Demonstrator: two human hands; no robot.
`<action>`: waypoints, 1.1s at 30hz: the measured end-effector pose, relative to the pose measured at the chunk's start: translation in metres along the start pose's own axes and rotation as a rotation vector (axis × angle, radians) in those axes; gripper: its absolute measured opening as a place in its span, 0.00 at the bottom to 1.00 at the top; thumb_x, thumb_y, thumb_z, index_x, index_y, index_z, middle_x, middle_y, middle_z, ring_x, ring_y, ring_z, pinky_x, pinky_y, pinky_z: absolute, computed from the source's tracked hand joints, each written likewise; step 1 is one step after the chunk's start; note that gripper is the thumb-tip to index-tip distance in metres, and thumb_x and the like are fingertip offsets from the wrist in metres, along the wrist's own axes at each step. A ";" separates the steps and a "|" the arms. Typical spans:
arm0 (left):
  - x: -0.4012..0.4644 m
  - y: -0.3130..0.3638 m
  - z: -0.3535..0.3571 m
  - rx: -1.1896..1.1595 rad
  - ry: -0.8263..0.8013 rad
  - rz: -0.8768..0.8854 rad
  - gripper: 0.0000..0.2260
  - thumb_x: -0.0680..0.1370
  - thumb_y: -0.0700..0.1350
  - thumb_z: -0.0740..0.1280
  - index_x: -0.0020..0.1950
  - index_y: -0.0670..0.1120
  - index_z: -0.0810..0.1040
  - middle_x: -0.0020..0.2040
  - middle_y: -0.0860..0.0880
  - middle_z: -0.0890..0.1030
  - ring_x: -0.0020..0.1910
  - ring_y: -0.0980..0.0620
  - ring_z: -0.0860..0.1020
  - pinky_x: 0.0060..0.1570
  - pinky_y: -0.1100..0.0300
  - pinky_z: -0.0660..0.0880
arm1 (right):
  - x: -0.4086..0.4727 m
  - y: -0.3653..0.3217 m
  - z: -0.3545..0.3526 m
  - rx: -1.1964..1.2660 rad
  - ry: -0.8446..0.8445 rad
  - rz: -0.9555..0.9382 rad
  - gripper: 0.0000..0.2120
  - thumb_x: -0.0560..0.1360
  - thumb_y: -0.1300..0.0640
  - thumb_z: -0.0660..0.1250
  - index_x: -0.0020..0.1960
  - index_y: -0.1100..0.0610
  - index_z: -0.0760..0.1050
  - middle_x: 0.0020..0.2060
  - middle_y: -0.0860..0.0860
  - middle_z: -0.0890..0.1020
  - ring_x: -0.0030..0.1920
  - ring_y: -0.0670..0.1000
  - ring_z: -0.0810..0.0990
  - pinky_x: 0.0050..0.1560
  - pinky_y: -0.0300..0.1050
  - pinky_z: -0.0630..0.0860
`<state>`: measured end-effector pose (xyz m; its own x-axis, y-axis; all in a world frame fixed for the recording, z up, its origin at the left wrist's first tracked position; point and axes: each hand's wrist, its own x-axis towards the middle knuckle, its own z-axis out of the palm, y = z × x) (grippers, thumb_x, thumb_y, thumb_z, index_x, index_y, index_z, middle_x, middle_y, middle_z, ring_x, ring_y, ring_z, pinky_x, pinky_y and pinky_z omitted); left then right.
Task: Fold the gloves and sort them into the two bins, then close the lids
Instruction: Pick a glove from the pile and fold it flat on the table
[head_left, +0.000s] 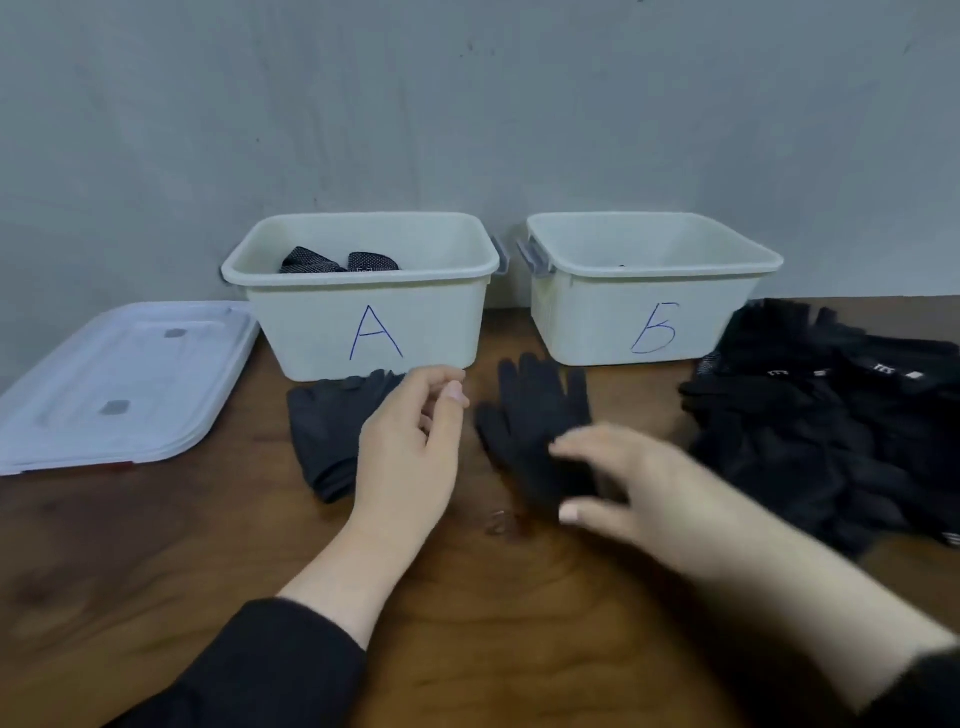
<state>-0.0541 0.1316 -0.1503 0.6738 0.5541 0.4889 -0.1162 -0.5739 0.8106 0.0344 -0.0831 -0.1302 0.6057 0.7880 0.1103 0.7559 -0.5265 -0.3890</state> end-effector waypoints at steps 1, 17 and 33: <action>0.000 -0.002 0.002 0.054 -0.058 0.010 0.07 0.82 0.48 0.62 0.55 0.55 0.80 0.45 0.61 0.81 0.48 0.60 0.79 0.48 0.67 0.75 | -0.012 0.006 0.014 -0.028 -0.062 0.029 0.26 0.76 0.35 0.64 0.72 0.41 0.72 0.71 0.33 0.69 0.73 0.36 0.63 0.77 0.41 0.59; -0.016 0.000 0.029 0.576 -0.710 0.256 0.22 0.79 0.66 0.60 0.70 0.61 0.73 0.67 0.63 0.70 0.63 0.63 0.63 0.66 0.61 0.58 | -0.027 0.026 0.033 0.045 0.246 0.045 0.14 0.81 0.45 0.60 0.61 0.46 0.80 0.59 0.36 0.78 0.61 0.38 0.74 0.66 0.45 0.73; -0.015 0.003 0.027 0.700 -0.612 0.359 0.23 0.80 0.65 0.53 0.68 0.60 0.77 0.66 0.61 0.73 0.66 0.59 0.69 0.70 0.58 0.58 | -0.042 0.069 0.018 -0.355 0.374 0.475 0.15 0.78 0.51 0.71 0.61 0.56 0.81 0.59 0.50 0.80 0.59 0.56 0.76 0.57 0.54 0.73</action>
<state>-0.0447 0.1056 -0.1641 0.9661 -0.0149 0.2579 -0.0627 -0.9820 0.1780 0.0561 -0.1465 -0.1784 0.8870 0.3180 0.3347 0.3854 -0.9092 -0.1575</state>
